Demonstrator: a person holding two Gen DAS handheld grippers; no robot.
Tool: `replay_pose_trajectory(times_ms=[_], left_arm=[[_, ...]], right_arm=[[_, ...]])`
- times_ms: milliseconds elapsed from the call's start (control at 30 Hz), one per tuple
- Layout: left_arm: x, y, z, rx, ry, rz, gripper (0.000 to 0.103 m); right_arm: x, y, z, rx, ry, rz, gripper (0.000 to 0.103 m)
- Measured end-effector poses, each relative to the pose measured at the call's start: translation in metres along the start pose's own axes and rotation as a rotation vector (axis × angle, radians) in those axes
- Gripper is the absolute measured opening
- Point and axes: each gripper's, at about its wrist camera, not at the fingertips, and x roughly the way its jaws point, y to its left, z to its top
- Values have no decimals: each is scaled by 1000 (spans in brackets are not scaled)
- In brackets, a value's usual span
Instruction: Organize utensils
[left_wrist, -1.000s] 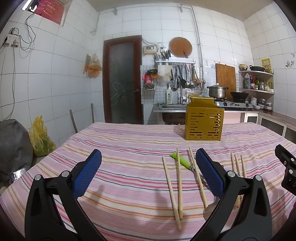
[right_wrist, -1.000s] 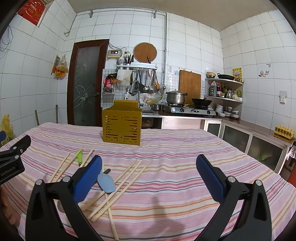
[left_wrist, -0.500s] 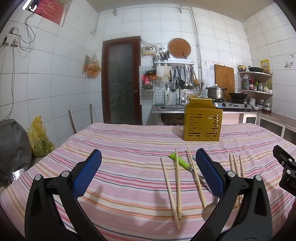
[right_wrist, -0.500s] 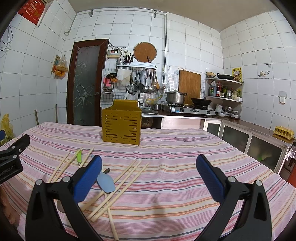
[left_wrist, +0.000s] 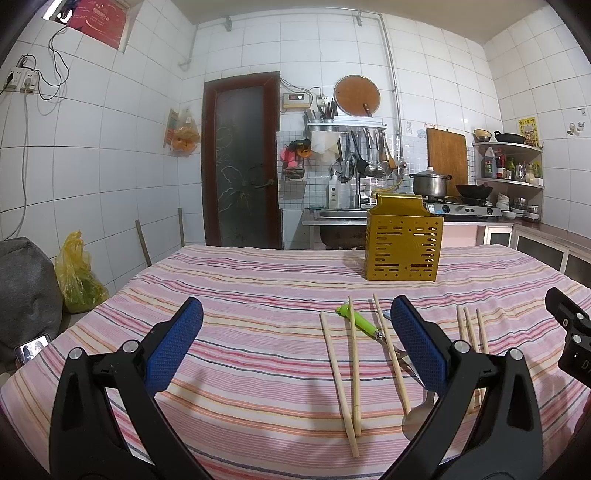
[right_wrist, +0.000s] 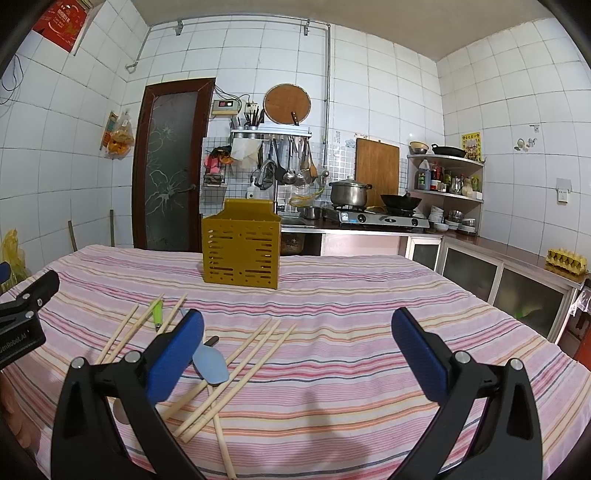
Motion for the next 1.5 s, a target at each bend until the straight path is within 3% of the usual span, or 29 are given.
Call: replay_pose_trajectory(times_ms=[1500], left_arm=[[3,-3,-2,1,14,-16,98]], right_arm=[[11,-3,-5,25,24,-14,99]])
